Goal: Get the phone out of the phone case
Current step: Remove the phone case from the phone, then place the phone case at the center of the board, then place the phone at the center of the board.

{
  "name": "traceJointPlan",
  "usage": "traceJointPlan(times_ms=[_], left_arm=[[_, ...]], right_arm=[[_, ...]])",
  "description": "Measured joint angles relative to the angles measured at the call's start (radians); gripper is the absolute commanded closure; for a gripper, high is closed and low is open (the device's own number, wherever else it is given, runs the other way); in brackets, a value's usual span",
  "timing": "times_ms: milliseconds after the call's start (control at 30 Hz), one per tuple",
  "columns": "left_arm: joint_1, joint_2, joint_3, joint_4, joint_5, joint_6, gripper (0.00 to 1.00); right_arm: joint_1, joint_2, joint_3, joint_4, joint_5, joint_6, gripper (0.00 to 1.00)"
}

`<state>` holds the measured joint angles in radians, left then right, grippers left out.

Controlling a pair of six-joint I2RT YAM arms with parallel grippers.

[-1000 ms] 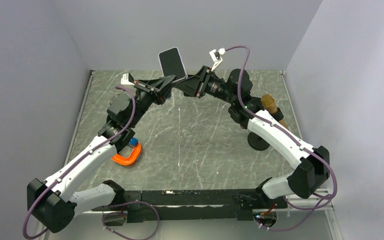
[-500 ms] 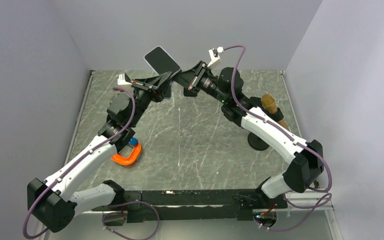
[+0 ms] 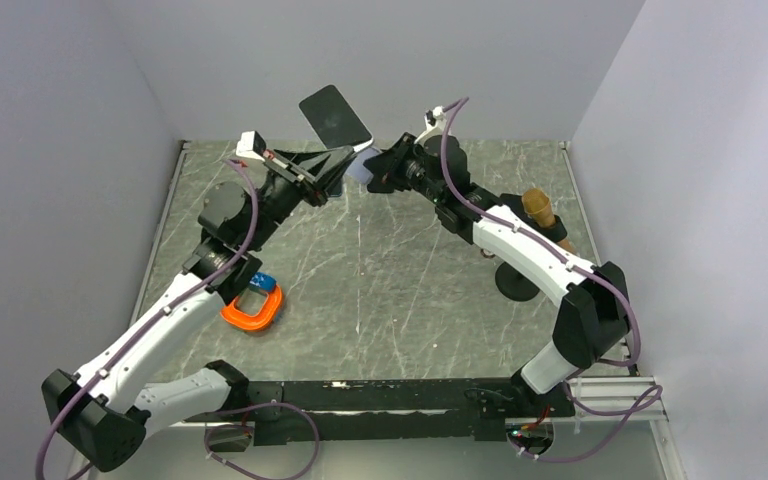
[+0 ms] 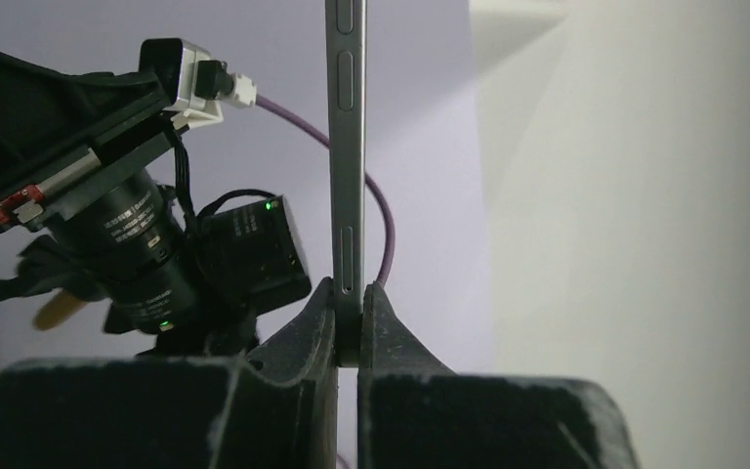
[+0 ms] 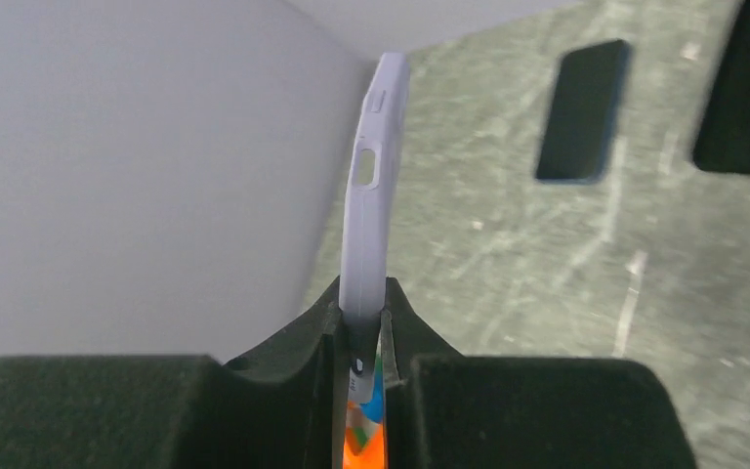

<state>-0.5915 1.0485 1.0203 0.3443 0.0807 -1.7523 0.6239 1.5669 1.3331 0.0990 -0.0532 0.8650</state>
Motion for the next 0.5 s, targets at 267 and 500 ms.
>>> traceJointPlan(times_ms=[267, 500], left_arm=[[0.121, -0.039, 0.036, -0.331, 0.143, 0.307, 1.00], [0.190, 0.061, 0.118, -0.740, 0.209, 0.824, 1.00]], right_arm=[[-0.043, 0.002, -0.074, -0.147, 0.023, -0.069, 1.00], [-0.096, 0.002, -0.102, -0.233, 0.059, -0.081, 1.00]])
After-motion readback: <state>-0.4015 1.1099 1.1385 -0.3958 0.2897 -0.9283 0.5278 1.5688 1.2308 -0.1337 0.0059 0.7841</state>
